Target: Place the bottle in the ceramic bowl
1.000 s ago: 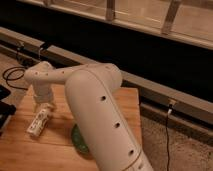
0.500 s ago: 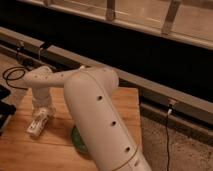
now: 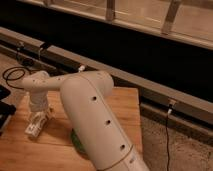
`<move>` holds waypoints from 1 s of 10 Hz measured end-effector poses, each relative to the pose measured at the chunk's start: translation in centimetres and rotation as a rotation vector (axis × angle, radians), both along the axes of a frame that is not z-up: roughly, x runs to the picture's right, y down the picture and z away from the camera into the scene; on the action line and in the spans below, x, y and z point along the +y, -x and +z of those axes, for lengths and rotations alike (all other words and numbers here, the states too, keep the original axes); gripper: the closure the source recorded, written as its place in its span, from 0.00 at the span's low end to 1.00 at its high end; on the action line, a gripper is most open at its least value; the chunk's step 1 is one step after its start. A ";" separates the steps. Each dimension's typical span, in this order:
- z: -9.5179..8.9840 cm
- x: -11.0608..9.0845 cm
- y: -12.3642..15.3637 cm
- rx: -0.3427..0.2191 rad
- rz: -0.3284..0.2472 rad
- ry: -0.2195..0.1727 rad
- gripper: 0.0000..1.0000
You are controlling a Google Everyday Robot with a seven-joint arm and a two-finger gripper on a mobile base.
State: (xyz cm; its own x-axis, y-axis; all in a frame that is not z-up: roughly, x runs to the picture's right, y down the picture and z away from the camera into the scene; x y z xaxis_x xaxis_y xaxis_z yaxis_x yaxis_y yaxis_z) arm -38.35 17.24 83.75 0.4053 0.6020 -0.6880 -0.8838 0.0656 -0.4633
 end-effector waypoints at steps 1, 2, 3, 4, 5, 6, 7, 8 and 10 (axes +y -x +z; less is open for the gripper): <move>0.5 0.3 -0.2 -0.006 0.010 0.016 0.57; 0.7 0.5 -0.2 -0.013 0.007 0.024 0.67; 0.6 0.7 0.3 -0.024 -0.004 0.028 0.79; 0.6 0.9 0.4 -0.029 -0.012 0.029 0.88; 0.6 0.9 0.4 -0.031 -0.013 0.027 0.96; 0.7 0.8 0.3 -0.034 -0.012 0.024 1.00; 0.7 0.7 0.2 -0.038 -0.009 0.019 1.00; 0.6 0.5 0.3 -0.046 0.002 0.012 1.00; 0.1 -1.7 -0.5 -0.066 0.043 -0.024 1.00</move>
State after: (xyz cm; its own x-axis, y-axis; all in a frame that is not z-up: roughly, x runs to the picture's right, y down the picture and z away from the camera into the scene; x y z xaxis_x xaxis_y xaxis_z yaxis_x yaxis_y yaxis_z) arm -37.81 15.59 83.84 0.4228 0.6356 -0.6460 -0.8535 0.0397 -0.5196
